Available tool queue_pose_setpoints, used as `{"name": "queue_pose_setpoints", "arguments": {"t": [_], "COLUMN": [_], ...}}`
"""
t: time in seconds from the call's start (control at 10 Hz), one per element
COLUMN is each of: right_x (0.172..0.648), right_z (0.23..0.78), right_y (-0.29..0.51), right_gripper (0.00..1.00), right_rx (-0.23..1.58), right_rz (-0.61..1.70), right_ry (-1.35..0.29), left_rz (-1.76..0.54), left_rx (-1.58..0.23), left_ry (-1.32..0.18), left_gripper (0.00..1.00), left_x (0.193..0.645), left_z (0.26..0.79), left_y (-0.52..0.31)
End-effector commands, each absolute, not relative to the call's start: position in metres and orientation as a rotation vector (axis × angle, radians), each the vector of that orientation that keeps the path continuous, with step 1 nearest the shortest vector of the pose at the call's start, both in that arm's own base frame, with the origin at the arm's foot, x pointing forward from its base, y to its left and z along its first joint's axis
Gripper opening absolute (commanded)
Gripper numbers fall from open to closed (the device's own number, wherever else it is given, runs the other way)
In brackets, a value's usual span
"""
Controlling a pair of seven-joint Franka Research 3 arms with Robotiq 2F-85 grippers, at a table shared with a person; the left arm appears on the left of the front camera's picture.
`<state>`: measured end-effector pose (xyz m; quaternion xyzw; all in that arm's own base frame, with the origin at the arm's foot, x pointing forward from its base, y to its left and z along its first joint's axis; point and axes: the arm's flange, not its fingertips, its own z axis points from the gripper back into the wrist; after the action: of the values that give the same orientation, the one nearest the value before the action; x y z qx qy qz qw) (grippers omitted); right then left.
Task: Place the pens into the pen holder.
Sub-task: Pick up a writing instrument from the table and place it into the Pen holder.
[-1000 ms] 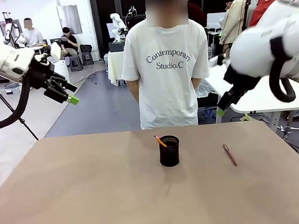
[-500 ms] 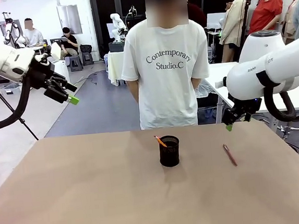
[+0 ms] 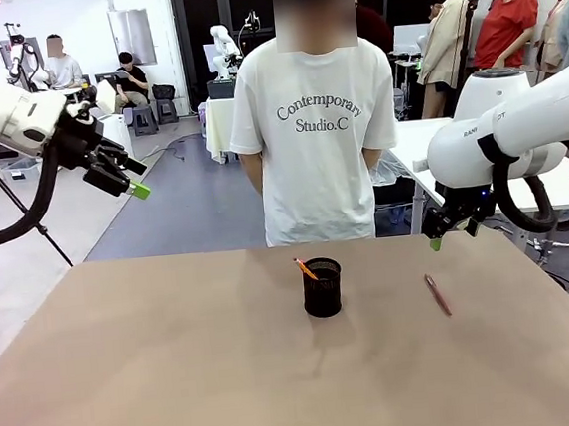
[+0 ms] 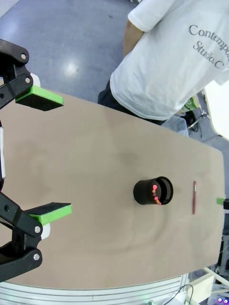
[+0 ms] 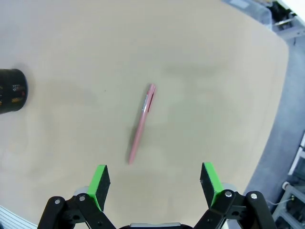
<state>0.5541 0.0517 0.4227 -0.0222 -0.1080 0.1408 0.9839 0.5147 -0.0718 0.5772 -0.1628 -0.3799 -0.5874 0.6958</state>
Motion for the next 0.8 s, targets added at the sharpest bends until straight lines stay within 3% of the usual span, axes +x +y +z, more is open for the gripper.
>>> {"name": "queue_pose_setpoints", "arguments": {"t": [0.0,0.7], "right_x": [0.547,0.612], "right_z": [0.428,0.35], "right_y": [0.053,0.076], "right_gripper": [1.0,1.0], "right_rx": [-0.058,-0.132], "right_rz": [0.292,0.003], "right_ry": [-0.22,-0.157], "left_rz": [-1.307,-1.307], "left_rx": [-0.356,-0.356], "left_ry": [-0.85,-0.85], "left_gripper": [1.0,1.0], "left_x": [0.514,0.514], "left_z": [0.578,0.578], "left_y": [-0.07,-0.07]}}
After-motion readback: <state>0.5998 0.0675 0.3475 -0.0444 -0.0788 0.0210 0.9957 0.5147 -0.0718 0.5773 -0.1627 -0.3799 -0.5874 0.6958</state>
